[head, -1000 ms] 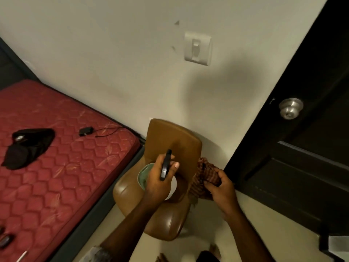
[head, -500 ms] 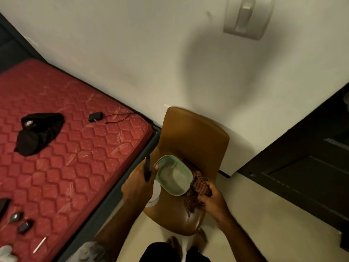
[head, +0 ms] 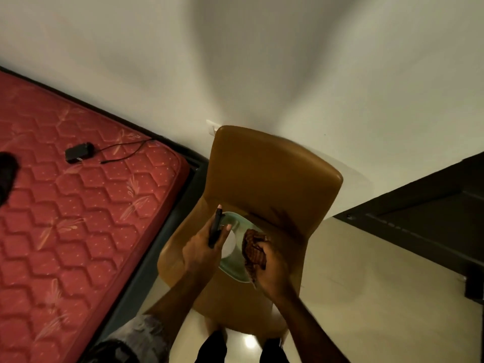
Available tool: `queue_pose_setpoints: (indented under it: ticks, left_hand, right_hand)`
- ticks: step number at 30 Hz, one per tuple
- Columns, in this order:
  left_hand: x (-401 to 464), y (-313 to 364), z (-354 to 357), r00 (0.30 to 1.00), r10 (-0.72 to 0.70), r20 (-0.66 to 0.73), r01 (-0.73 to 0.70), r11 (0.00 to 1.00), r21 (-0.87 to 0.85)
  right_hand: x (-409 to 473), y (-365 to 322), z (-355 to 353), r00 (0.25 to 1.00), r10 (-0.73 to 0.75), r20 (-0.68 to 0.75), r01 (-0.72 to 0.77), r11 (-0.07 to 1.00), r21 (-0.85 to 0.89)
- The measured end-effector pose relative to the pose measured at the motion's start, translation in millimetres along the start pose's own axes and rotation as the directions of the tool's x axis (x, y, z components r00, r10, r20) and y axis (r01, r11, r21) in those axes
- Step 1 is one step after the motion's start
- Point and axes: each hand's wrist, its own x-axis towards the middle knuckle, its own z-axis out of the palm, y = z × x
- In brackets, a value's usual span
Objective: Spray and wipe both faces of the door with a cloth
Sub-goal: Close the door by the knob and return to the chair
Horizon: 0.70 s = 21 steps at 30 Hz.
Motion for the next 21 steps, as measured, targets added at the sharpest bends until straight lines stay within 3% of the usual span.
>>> queue_pose_setpoints:
  ticks: [6, 10, 18, 21]
  left_hand:
    - [26.5, -44.0, 44.8, 0.996, -0.058, 0.062, 0.057, 0.998, 0.018]
    - [38.6, -59.1, 59.2, 0.993, -0.037, 0.114, 0.041, 0.999, -0.034]
    - [60.5, -84.1, 73.9, 0.988, -0.008, 0.155, 0.028, 0.991, -0.127]
    - [70.7, -99.0, 80.2, 0.978, -0.020, 0.209, 0.062, 0.979, -0.197]
  right_hand:
    - [41.6, 27.8, 34.5, 0.981, 0.104, 0.164, -0.080, 0.986, -0.145]
    - [56.4, 35.7, 45.0, 0.974, 0.110, 0.198, -0.059, 0.967, -0.247]
    - [70.7, 45.9, 72.7, 0.990, 0.098, 0.105, -0.081, 0.985, -0.151]
    - [67.6, 45.3, 72.2, 0.986, 0.116, 0.123, -0.120, 0.993, 0.022]
